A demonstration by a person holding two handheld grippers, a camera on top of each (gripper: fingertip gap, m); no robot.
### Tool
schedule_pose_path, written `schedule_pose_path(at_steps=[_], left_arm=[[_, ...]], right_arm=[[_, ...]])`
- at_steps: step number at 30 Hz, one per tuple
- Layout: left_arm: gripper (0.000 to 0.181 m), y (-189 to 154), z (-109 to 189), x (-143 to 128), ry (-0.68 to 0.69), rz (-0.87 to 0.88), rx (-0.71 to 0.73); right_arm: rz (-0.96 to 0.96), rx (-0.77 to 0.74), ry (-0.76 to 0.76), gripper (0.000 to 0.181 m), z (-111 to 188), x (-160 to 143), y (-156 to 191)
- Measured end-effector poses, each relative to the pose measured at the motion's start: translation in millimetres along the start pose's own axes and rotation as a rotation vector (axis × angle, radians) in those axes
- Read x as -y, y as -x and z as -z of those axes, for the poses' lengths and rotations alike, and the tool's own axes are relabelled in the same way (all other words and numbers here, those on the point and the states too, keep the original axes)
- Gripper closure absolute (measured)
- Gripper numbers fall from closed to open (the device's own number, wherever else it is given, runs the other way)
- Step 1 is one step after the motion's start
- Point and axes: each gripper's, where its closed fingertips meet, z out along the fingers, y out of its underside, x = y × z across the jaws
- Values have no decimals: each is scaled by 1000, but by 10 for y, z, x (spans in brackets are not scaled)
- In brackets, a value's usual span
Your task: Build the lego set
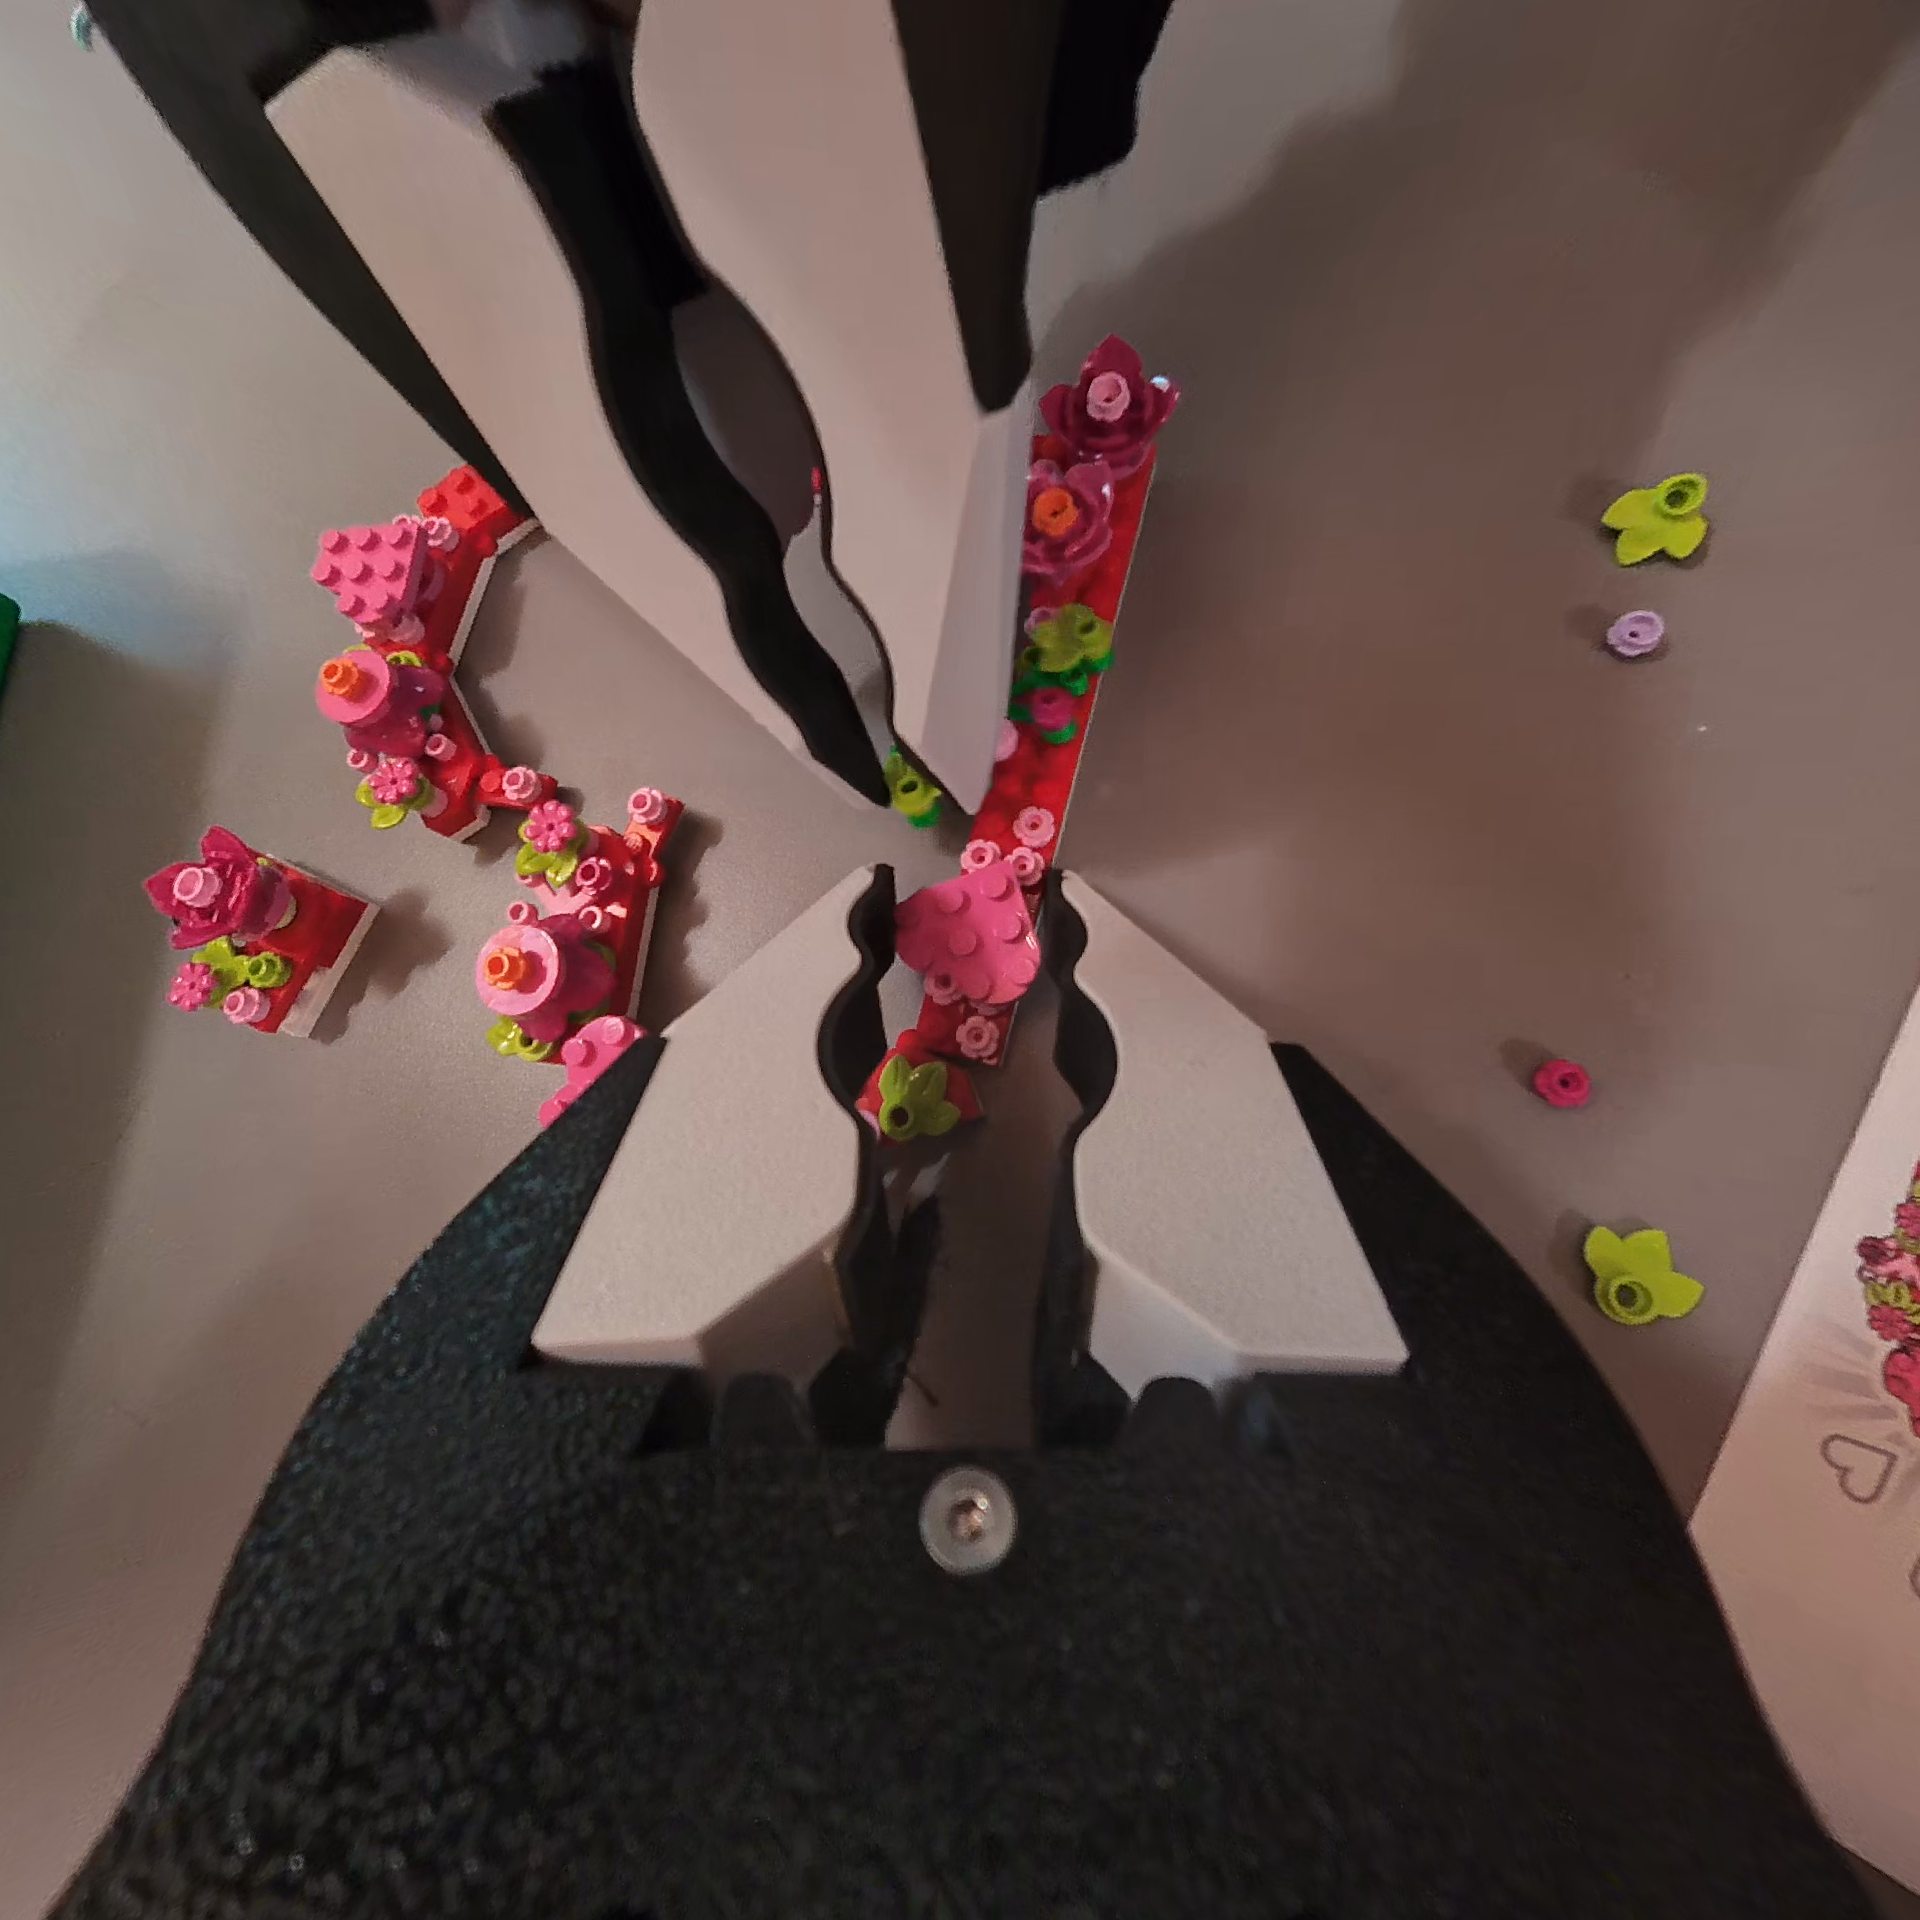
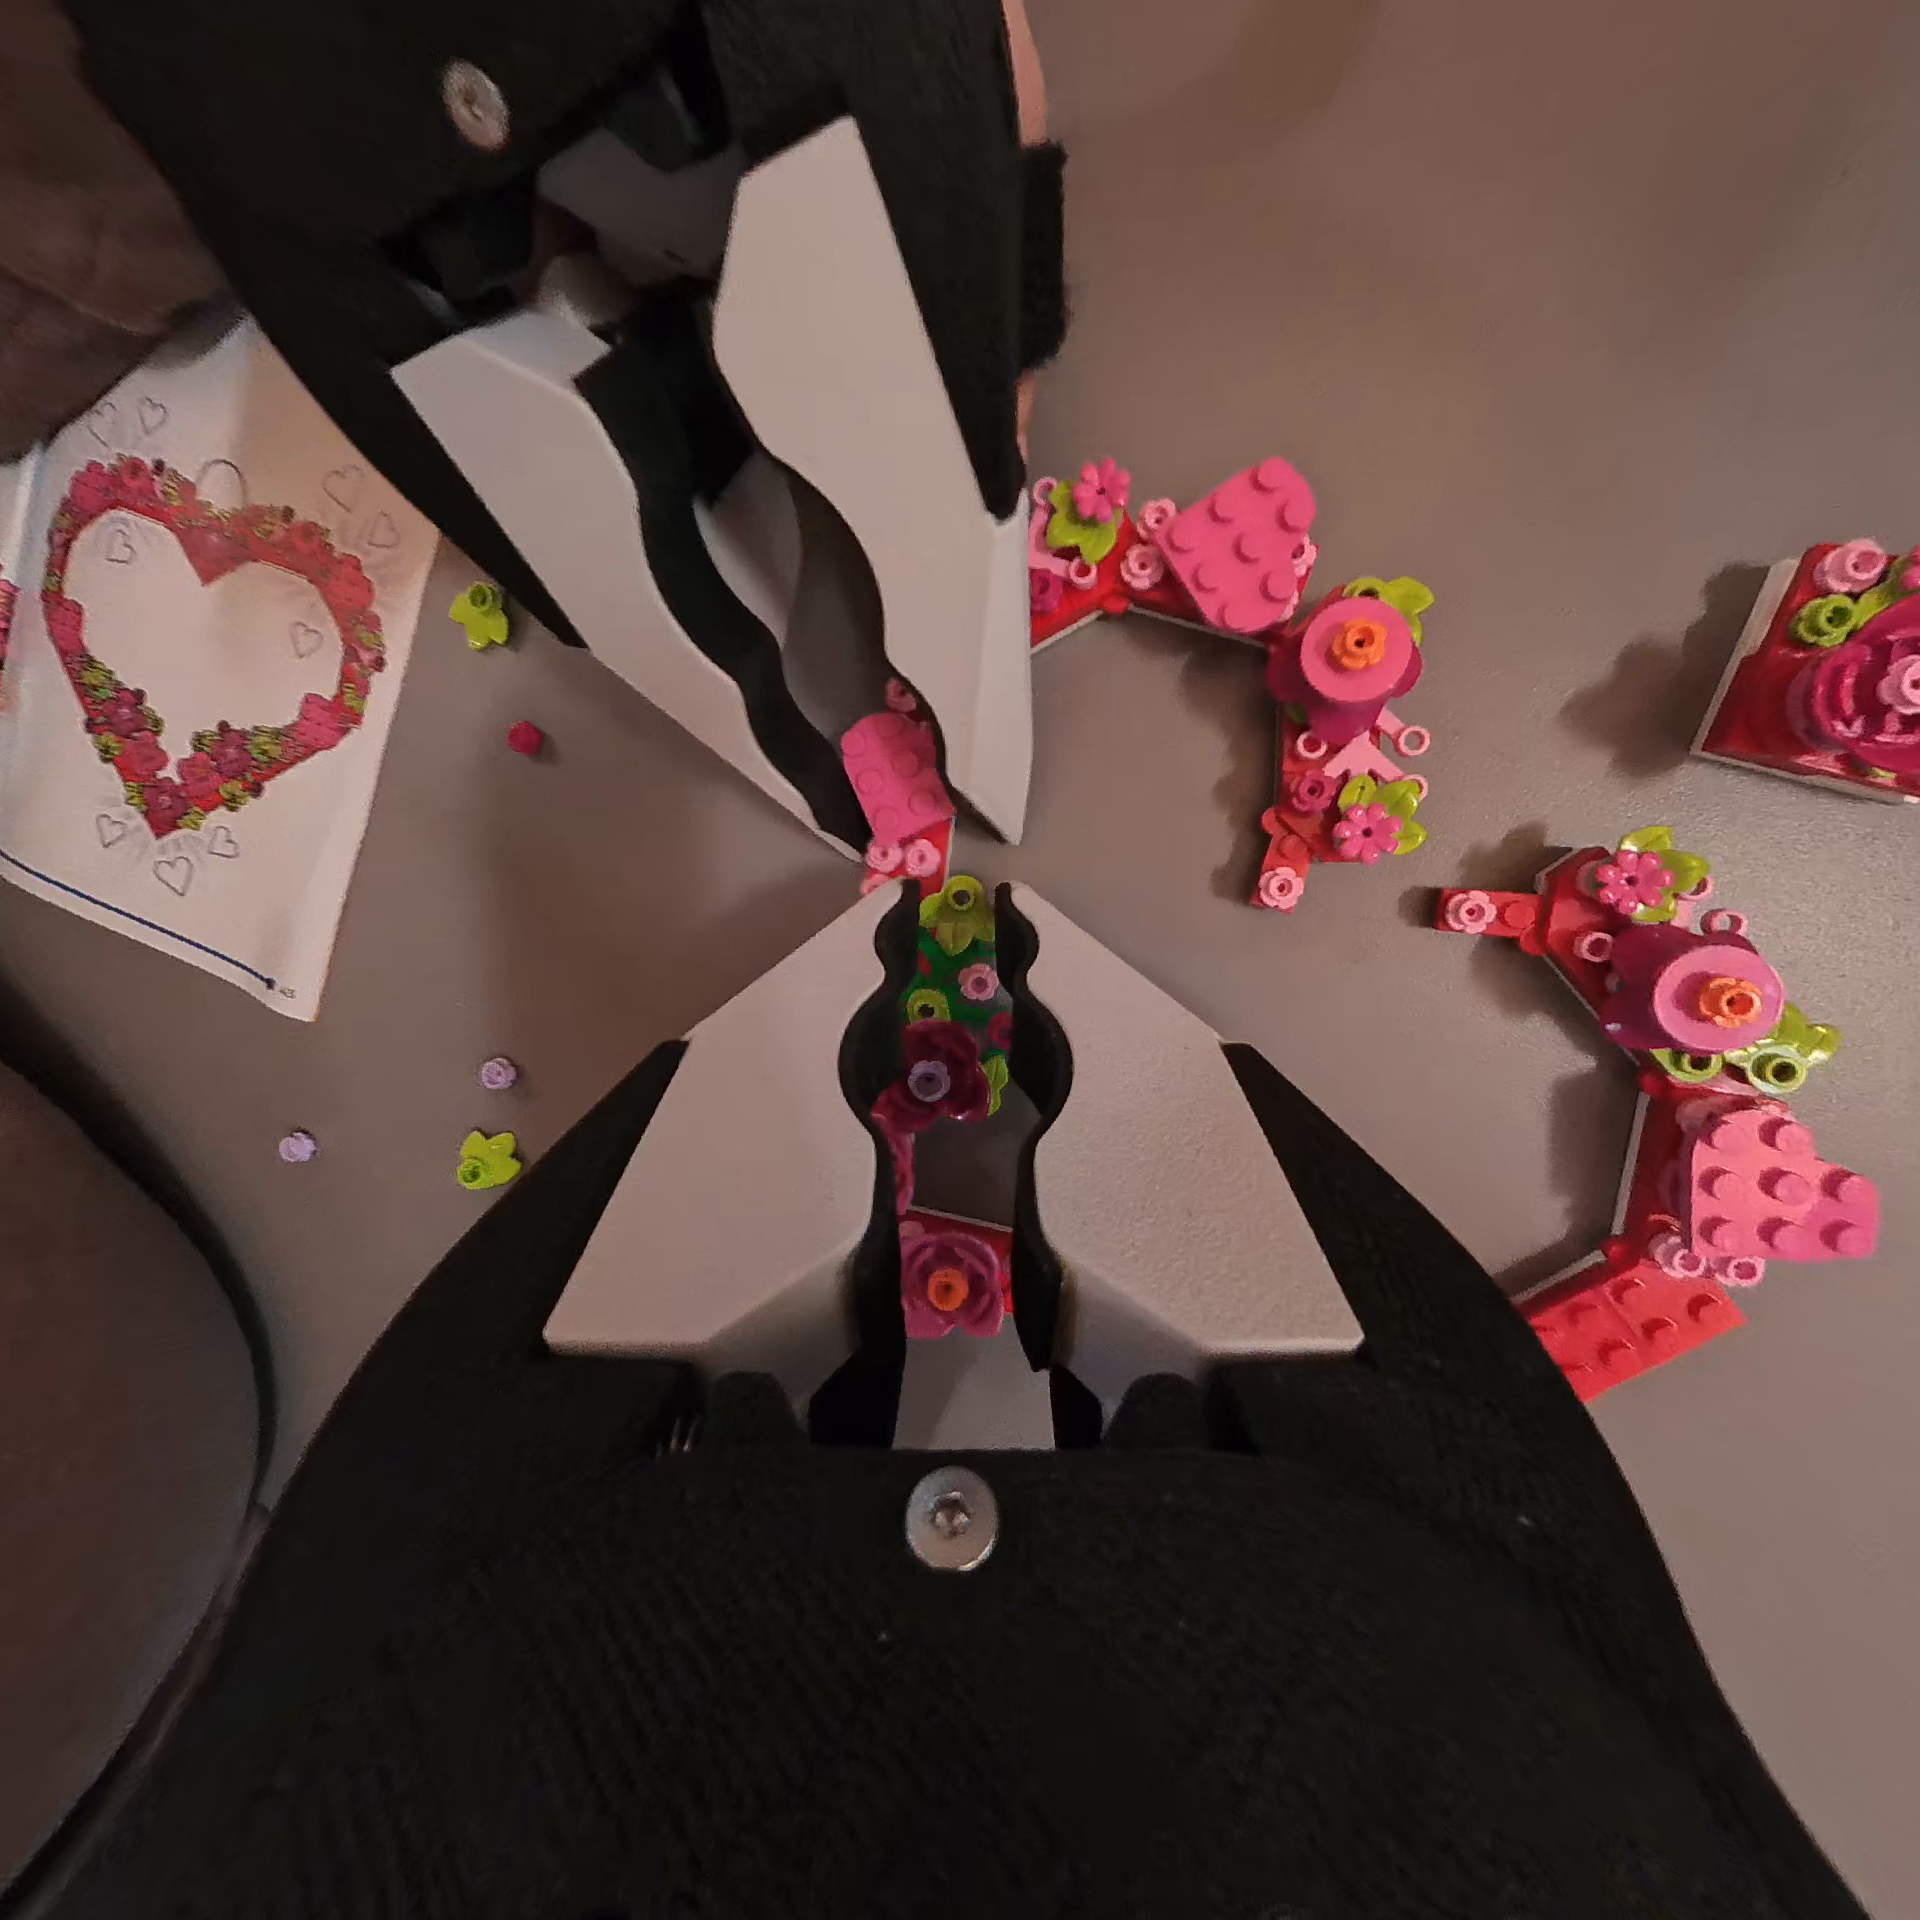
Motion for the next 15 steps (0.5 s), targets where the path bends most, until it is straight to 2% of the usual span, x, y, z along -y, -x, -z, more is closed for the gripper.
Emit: schedule_pose_path(at_steps=[15], left_arm=[[155, -2, 1, 1, -1, -1, 0]], right_arm=[[87, -51, -1, 170, -68, 20, 92]])
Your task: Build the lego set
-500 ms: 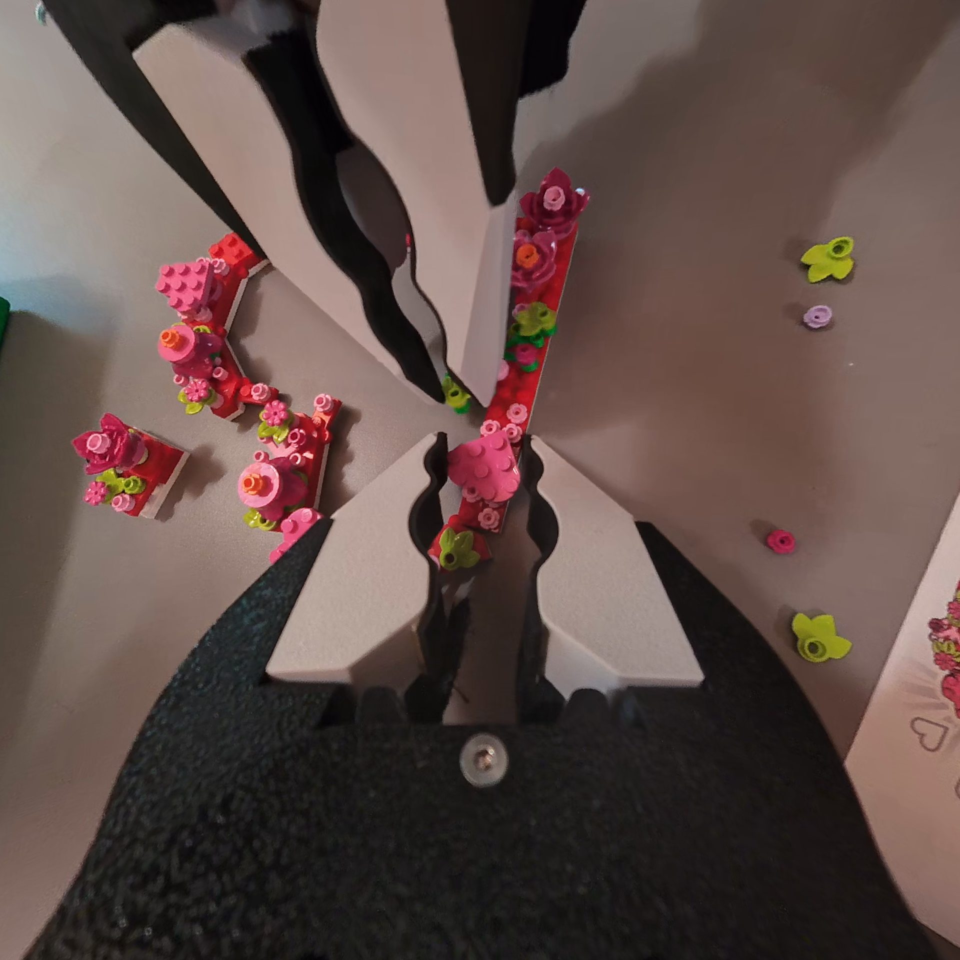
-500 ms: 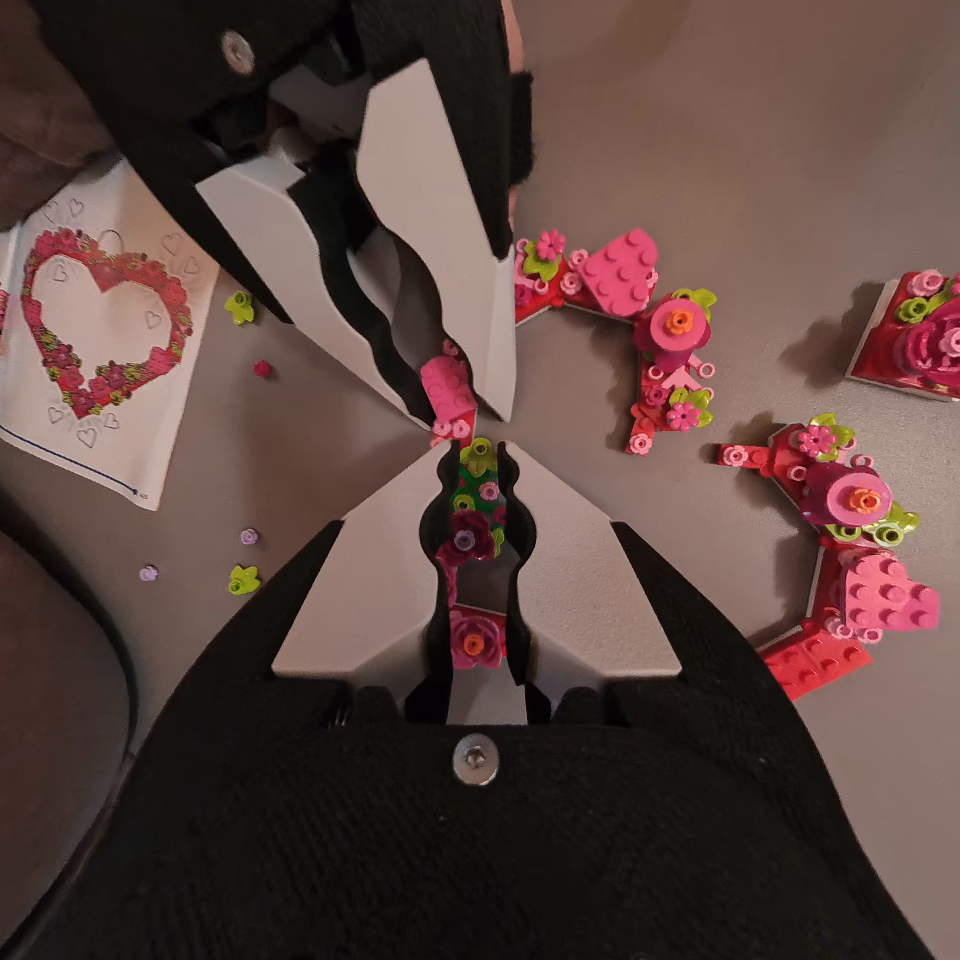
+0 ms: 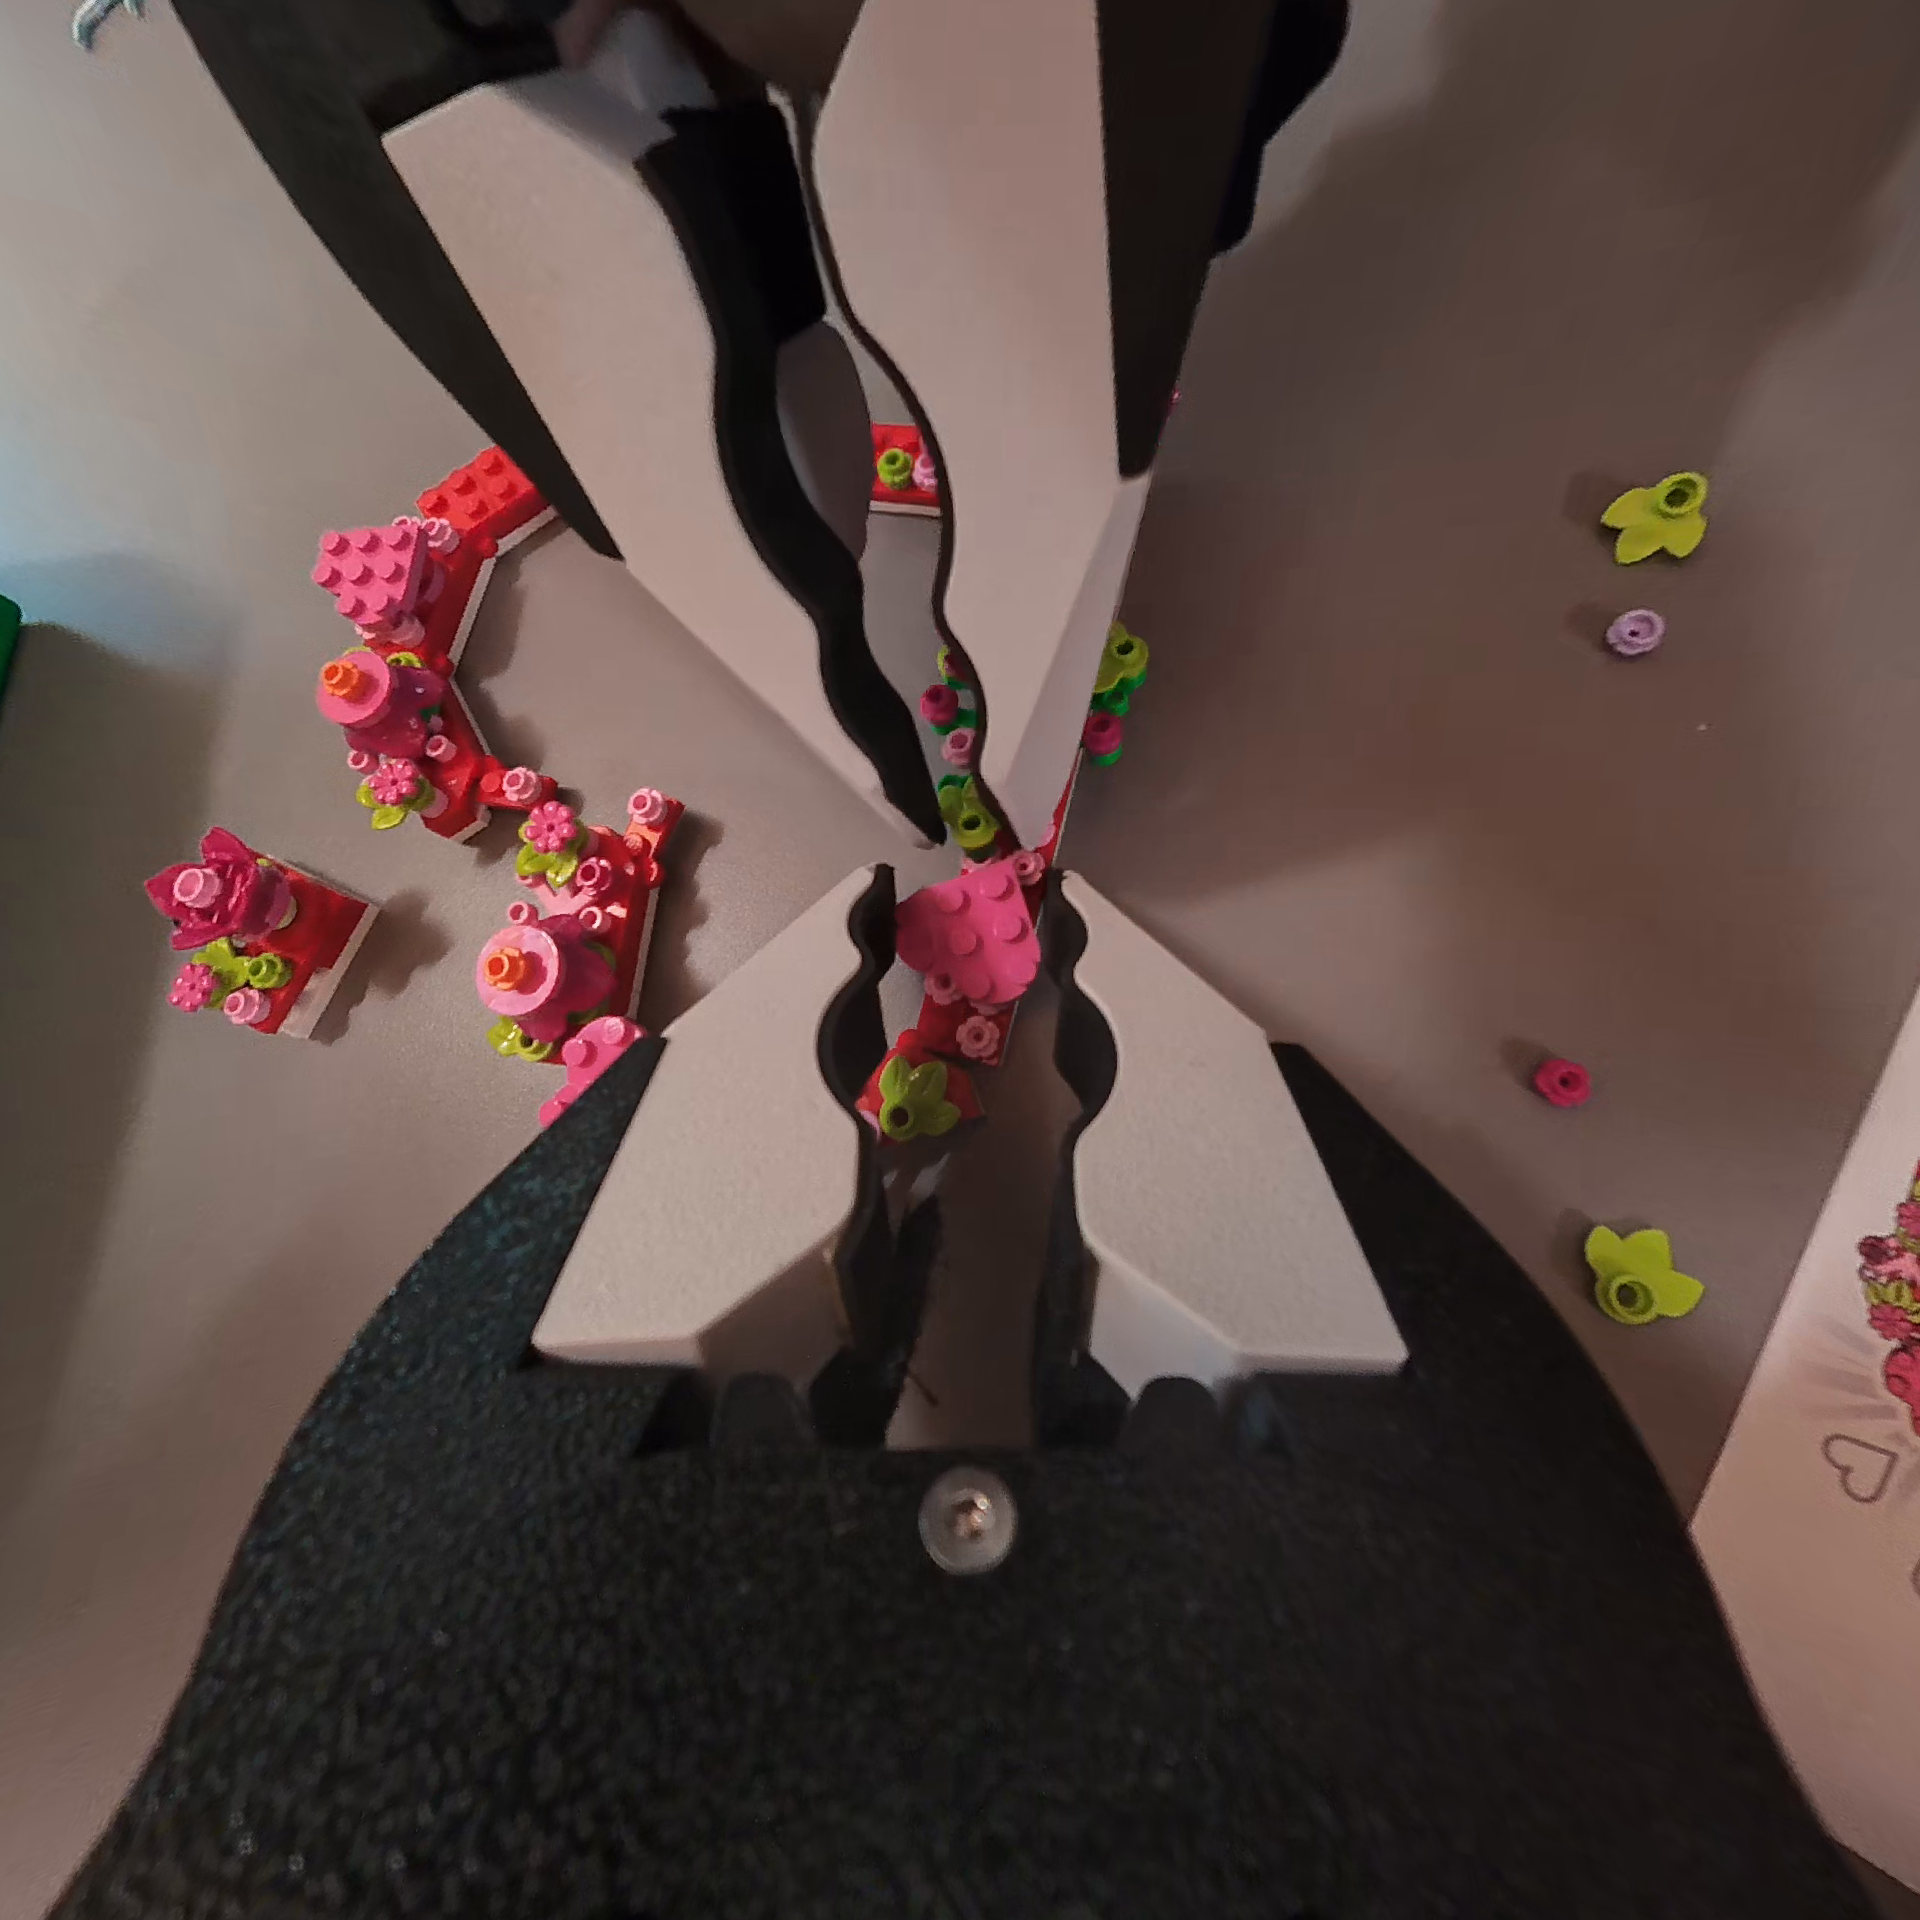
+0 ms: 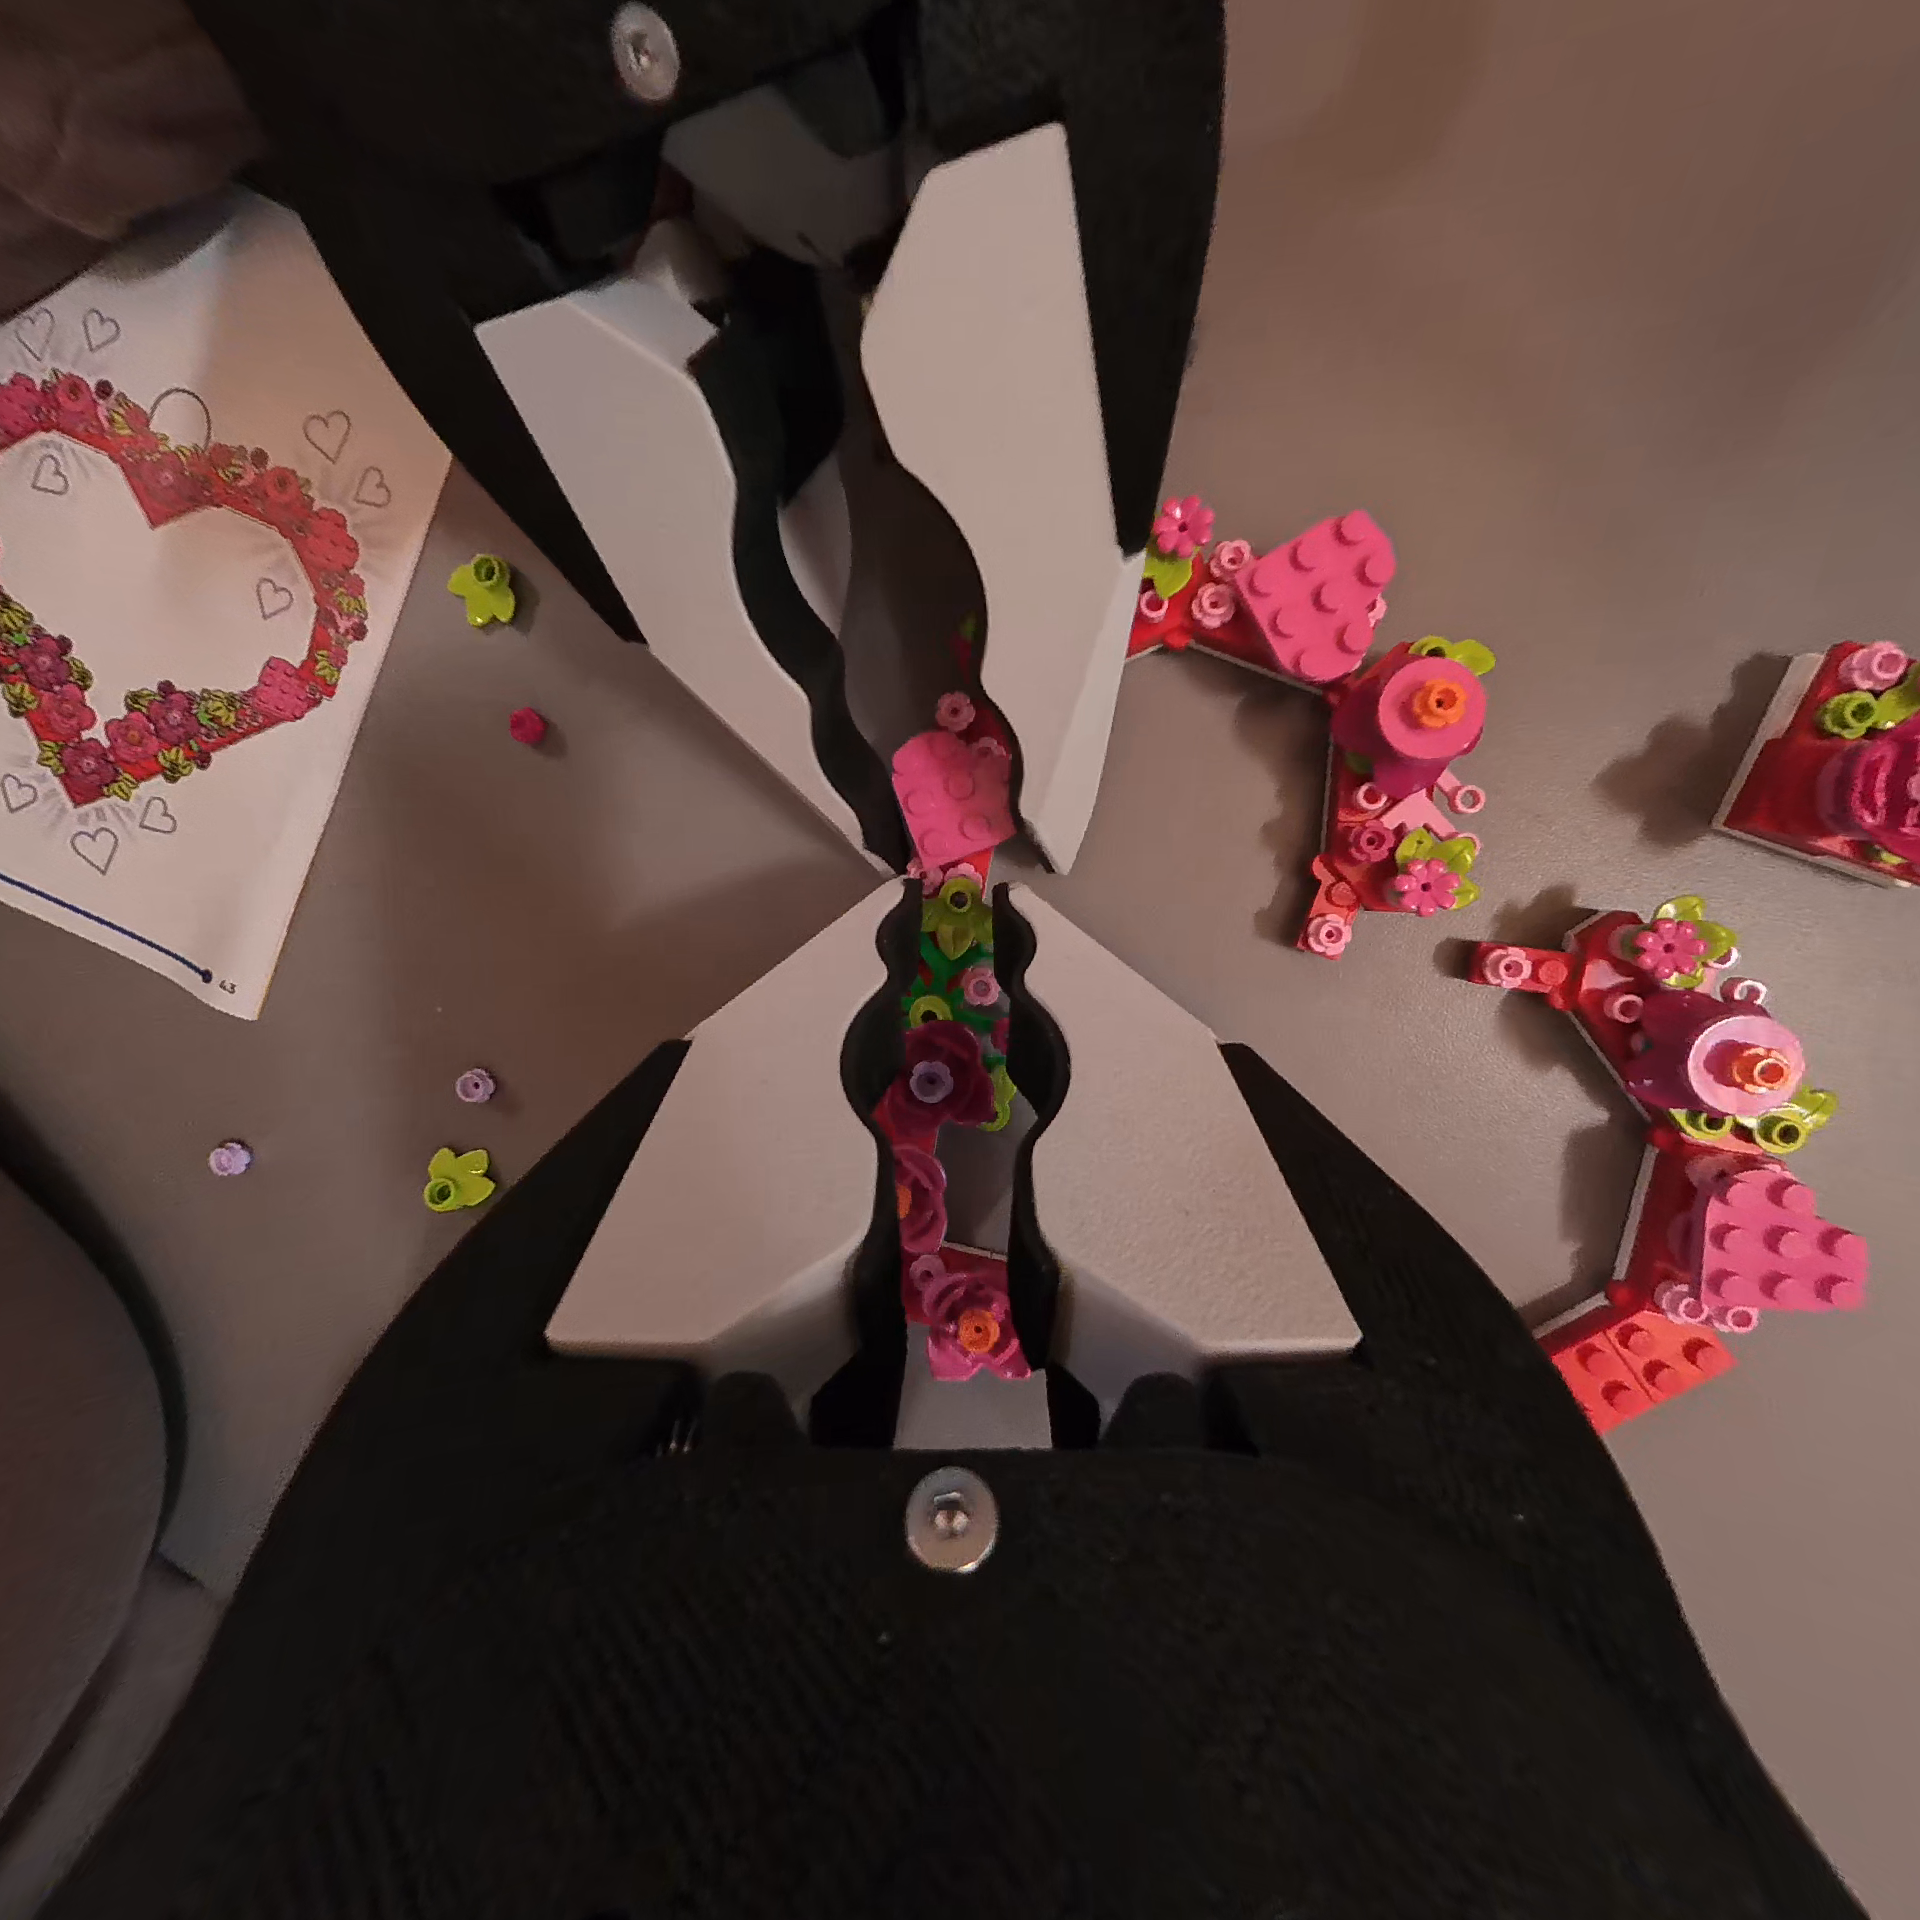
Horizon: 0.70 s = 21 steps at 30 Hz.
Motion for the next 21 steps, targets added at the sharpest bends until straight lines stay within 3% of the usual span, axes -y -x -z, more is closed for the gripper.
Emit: schedule_pose_path(at_steps=[10, 21], left_arm=[[155, 1, -4, 3, -1, 0, 1], [155, 1, -5, 3, -3, 2, 0]], right_arm=[[139, -81, 38, 177, -27, 13, 38], [90, -48, -48, 177, -23, 14, 43]])
